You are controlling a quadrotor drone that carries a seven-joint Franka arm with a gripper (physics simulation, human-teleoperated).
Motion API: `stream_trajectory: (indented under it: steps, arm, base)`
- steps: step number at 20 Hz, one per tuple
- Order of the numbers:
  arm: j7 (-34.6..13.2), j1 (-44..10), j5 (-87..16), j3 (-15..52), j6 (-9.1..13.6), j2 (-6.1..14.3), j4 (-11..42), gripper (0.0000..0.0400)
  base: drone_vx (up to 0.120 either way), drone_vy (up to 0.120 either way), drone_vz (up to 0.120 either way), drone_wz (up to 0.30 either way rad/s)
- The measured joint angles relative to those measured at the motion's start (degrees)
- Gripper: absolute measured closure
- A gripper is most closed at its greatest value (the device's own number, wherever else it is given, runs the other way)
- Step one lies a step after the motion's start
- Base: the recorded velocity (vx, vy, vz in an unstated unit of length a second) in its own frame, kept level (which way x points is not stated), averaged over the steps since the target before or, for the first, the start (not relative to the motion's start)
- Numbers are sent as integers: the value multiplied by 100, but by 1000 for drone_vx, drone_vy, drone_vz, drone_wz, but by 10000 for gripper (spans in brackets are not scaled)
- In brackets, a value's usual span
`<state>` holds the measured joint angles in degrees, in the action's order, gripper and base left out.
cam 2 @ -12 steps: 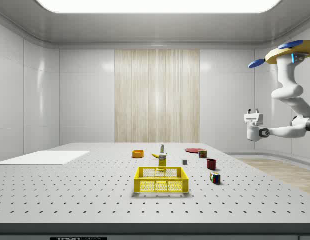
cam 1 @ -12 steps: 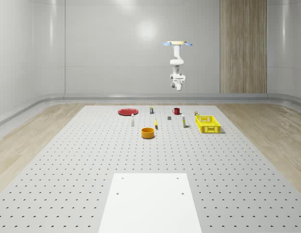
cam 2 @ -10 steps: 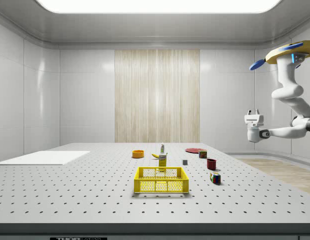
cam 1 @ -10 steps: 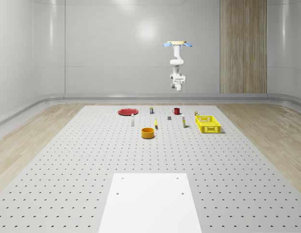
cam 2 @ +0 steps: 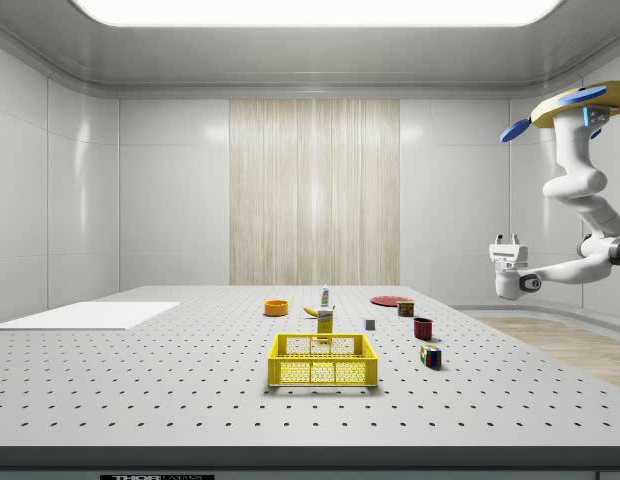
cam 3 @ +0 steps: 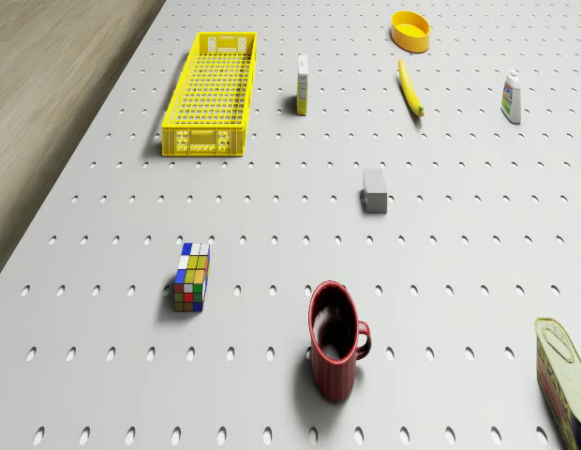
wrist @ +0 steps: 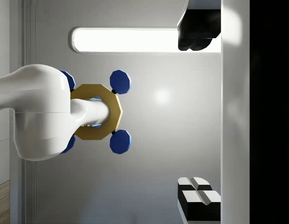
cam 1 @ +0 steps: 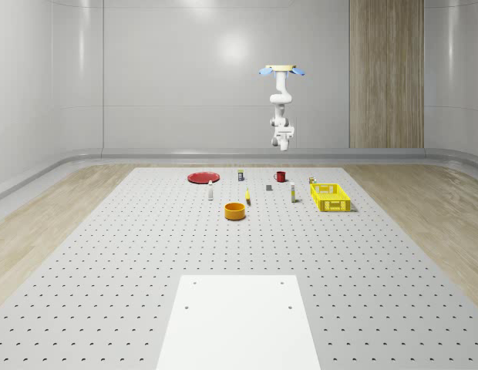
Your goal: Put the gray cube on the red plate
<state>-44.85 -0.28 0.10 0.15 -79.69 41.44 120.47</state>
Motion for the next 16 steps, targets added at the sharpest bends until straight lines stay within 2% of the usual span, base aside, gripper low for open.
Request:
stream_trajectory:
  steps: [6,16]
  arm:
    - [3,-7,2,4,143,-101,-270,0]
    - [6,-15,4,10,158,-114,-343,0]
  base:
    - [0,0,0,0]
    - [0,0,0,0]
